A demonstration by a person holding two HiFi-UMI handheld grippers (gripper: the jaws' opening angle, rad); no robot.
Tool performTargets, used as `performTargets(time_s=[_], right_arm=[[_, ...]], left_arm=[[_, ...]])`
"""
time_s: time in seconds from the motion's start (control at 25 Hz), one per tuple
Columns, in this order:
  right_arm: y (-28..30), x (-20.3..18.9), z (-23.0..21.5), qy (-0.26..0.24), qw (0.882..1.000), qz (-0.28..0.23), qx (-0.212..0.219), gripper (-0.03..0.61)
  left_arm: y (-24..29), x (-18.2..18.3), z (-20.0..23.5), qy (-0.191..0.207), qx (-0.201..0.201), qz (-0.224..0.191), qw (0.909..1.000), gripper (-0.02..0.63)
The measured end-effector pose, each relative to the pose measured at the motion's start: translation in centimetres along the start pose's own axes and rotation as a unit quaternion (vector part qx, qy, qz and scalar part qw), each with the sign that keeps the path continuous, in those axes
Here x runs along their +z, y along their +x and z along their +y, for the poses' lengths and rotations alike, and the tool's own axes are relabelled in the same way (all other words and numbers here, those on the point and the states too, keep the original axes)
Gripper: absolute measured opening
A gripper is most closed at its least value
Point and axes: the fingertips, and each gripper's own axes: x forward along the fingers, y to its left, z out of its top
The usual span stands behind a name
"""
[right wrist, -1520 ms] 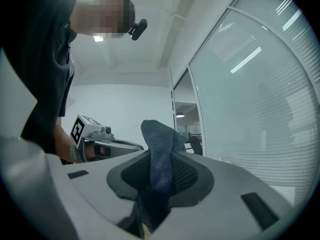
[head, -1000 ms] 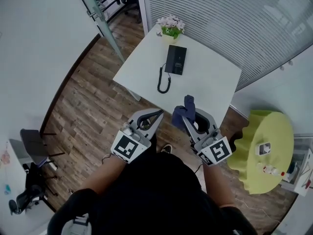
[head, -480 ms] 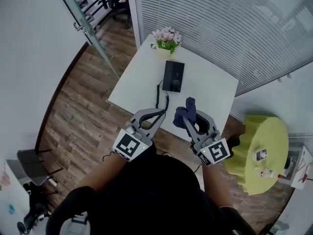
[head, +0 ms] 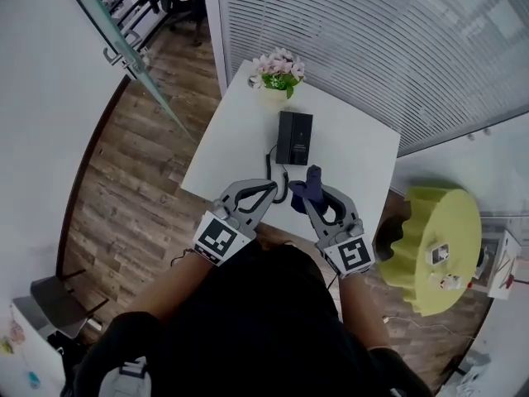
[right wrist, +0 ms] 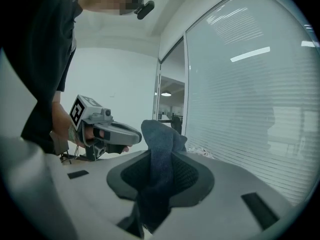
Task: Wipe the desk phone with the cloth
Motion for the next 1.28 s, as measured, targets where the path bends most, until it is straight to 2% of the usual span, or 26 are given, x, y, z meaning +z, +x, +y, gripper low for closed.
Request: performTargets(time_s=[0.16,0.36,0.72,0.96,1.28], right_arm=[[1.8,-1.9,-0.5,-0.036,0.998,0.049,0.002,0.117],[4.2,-3.8,-2.7,-0.040,0.997,0.066,0.002,0.117],[8.4,-8.8,-6.7,-0.072,0.988,0.132,0.046,0.117],[11.1,-11.9,-10.7,-0.114,0.975,0.181,0.059,0.117],[15.4,-16.4,-15.8,-0.198,0.945,0.250,0.069,0.117]], left_arm=[[0.5,-0.9,1.4,-0.010,-0.001,0.004,0.9999,0.011],[2.2,-2.4,3.3,-0.016,0.007,0.019,0.9997,0.011],[7.3,-4.8,7.8,-0.013,0.047,0.044,0.9978,0.011],[11.1,-6.1,10.6,-0.023,0.064,0.055,0.9962,0.011],[16.3,-8.8,14.4,-0.062,0.085,0.072,0.9918,0.011]])
